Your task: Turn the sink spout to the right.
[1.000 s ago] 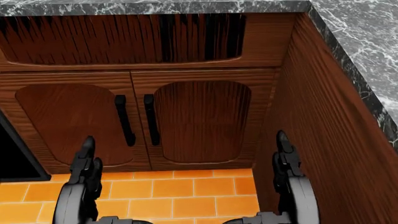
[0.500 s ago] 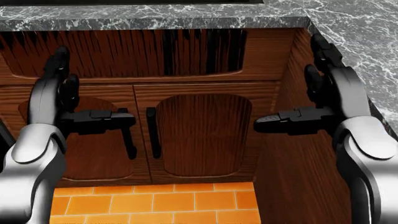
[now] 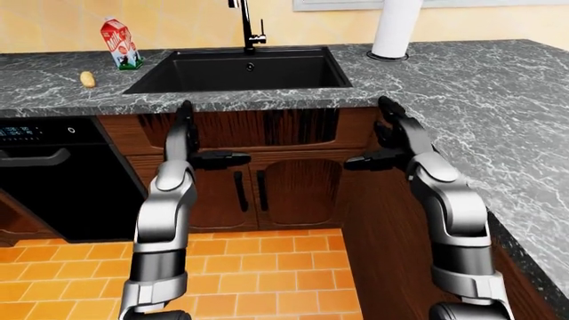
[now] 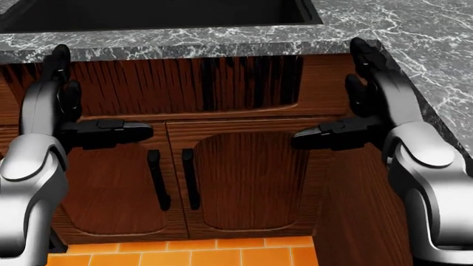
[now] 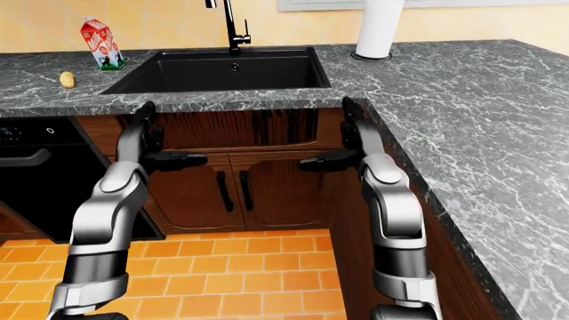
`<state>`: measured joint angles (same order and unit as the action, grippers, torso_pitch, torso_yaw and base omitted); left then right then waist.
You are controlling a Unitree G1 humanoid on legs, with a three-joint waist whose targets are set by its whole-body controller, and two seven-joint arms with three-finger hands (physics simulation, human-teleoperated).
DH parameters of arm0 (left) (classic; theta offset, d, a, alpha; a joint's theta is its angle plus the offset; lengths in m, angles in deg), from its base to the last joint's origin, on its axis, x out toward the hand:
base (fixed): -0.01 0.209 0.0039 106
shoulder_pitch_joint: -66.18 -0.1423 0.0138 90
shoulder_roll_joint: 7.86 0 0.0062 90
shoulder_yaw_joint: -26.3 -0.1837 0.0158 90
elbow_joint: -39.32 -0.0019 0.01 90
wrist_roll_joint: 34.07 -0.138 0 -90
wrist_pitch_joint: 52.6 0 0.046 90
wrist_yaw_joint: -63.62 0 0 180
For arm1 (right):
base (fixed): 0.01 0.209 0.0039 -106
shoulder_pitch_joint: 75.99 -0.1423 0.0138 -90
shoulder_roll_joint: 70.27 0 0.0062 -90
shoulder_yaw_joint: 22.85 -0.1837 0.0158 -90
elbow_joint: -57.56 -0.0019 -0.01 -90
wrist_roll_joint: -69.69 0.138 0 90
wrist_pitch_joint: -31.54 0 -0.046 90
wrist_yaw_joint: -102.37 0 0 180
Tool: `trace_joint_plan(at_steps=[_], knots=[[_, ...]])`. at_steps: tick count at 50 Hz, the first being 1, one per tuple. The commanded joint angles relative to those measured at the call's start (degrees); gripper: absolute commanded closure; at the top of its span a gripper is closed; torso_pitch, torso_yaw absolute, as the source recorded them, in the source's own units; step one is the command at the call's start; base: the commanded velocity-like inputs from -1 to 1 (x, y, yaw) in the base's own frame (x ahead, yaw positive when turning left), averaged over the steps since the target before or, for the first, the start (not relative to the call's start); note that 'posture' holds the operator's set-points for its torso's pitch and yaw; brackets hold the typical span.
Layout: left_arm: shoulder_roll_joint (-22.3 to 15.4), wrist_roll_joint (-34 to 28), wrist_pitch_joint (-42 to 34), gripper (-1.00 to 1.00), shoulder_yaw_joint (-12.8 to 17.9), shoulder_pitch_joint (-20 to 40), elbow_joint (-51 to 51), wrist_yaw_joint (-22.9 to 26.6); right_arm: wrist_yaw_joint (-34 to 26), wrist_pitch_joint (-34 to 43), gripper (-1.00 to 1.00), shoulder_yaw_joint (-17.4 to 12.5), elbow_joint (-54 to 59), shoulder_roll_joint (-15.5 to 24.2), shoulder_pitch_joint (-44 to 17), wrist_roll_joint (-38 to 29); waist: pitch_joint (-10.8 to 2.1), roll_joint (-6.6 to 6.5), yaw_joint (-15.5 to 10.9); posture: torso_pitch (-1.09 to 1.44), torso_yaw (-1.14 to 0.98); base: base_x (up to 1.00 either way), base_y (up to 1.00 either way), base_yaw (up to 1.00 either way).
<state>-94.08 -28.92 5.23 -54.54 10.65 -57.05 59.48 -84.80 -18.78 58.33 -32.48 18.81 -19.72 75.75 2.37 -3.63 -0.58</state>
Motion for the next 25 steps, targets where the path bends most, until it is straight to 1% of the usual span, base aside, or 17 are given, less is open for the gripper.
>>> trace_joint_plan(at_steps=[1, 3, 5, 7, 8, 9, 10, 11, 12, 13, 14, 16, 20, 22, 23, 24, 25], knots=[[-0.19, 0.16, 1.98, -1.0, -0.53, 2.69, 2.06, 0.18, 0.33, -1.7, -1.0, -1.55, -2.29, 1.17, -2.26, -0.41, -1.52, 0.18, 0.37, 0.0, 0.0, 0.38, 0.0, 0.0], [-0.29, 0.27, 2.17, -1.0, -0.39, 2.87, 1.77, 0.14, 0.24, -1.27, -1.0, -1.53, -2.56, 1.26, -2.5, -0.49, -1.61, 1.18, 0.1, 0.0, 0.0, 0.36, 0.0, 0.0], [-0.45, 0.45, 1.96, -1.0, -0.27, 2.88, 2.09, 0.1, 0.16, -1.04, -1.0, -1.54, -2.63, 1.31, -2.74, -0.53, -1.27, 2.22, -0.22, 0.0, 0.0, 0.37, 0.0, 0.0], [-0.61, 0.56, 2.02, -1.0, -0.16, 2.96, 1.95, 0.15, 0.13, -1.0, -1.0, -1.51, -2.56, 1.33, -2.92, -0.62, -1.37, 3.76, -0.63, 0.0, 0.0, 0.37, 0.0, 0.0], [-0.69, 0.62, 2.1, -1.0, -0.1, 3.03, 1.76, 0.16, 0.11, -1.12, -1.0, -1.54, -2.37, 1.34, -3.0, -0.64, -1.49, 4.82, -0.79, 0.0, 0.0, 0.36, 0.0, 0.0], [-0.73, 0.68, 2.12, -1.0, -0.06, 3.04, 1.73, 0.15, 0.1, -1.22, -1.0, -1.51, -2.08, 1.35, -3.2, -0.7, -1.88, 6.24, -0.91, 0.0, 0.0, 0.36, 0.0, 0.0], [-0.72, 0.7, 2.11, -1.0, -0.1, 2.94, 1.84, 0.09, 0.07, -1.46, -1.0, -1.48, -1.74, 1.3, -3.3, -0.72, -2.67, 8.35, -0.88, 0.0, 0.0, 0.37, 0.0, 0.0], [-0.72, 0.74, 2.08, -1.0, -0.12, 2.89, 1.88, 0.07, 0.05, -1.53, -1.0, -1.34, -1.45, 1.29, -3.47, -0.84, -1.89, 6.44, -0.18, 0.0, 0.0, 0.35, 0.0, 0.0], [-0.66, 0.73, 1.83, -1.0, -0.21, 2.68, 2.34, -0.02, 0.04, -1.53, -1.0, -1.29, -1.3, 1.31, -3.58, -0.91, -1.58, 7.53, -0.45, 0.0, 0.0, 0.35, 0.0, 0.0], [-0.65, 0.75, 1.76, -1.0, -0.2, 2.63, 2.43, -0.03, 0.01, -1.45, -1.0, -1.31, -1.37, 1.32, -3.6, -0.92, -1.4, 7.59, -0.07, 0.0, 0.0, 0.36, 0.0, 0.0], [-0.67, 0.84, 1.61, -1.0, -0.15, 2.64, 2.49, -0.02, 0.0, -1.33, -1.0, -1.36, -1.53, 1.35, -3.61, -0.94, -1.54, 7.3, 0.33, 0.0, 0.0, 0.37, 0.0, 0.0], [-0.86, 0.95, 1.6, -1.0, 0.02, 2.85, 2.24, 0.01, -0.04, -1.4, -1.0, -1.4, -1.5, 1.32, -3.55, -0.96, -1.65, 6.33, 0.52, 0.0, 0.0, 0.36, 0.0, 0.0], [-1.09, 1.21, 0.96, -1.0, 0.19, 3.06, 2.76, -0.14, -0.02, -1.01, -1.0, -1.44, -1.92, 1.35, -3.58, -0.93, -1.08, 3.87, 1.16, 0.0, 0.0, 0.36, 0.0, 0.0], [-1.19, 1.35, 0.47, -1.0, 0.26, 3.14, 3.18, -0.22, -0.07, -0.96, -1.0, -1.49, -1.96, 1.4, -3.53, -0.94, -1.43, 1.84, 1.52, 0.0, 0.0, 0.37, 0.0, 0.0], [-1.25, 1.42, 0.49, -1.0, 0.32, 3.26, 3.01, -0.24, -0.07, -0.94, -1.0, -1.51, -1.98, 1.42, -3.51, -0.95, -1.87, 0.38, 1.68, 0.0, 0.0, 0.37, 0.0, 0.0], [-1.31, 1.41, 0.78, -1.0, 0.33, 3.32, 2.62, -0.25, -0.1, -1.3, -1.0, -1.59, -1.73, 1.37, -3.37, -0.92, -2.79, -1.69, 1.62, 0.0, 0.0, 0.38, 0.0, 0.0], [-1.35, 1.46, 0.79, -1.0, 0.31, 3.39, 2.46, -0.23, -0.11, -1.36, -1.0, -1.68, -1.55, 1.41, -3.47, -0.85, -1.88, 0.14, 0.95, 0.0, 0.0, 0.36, 0.0, 0.0]])
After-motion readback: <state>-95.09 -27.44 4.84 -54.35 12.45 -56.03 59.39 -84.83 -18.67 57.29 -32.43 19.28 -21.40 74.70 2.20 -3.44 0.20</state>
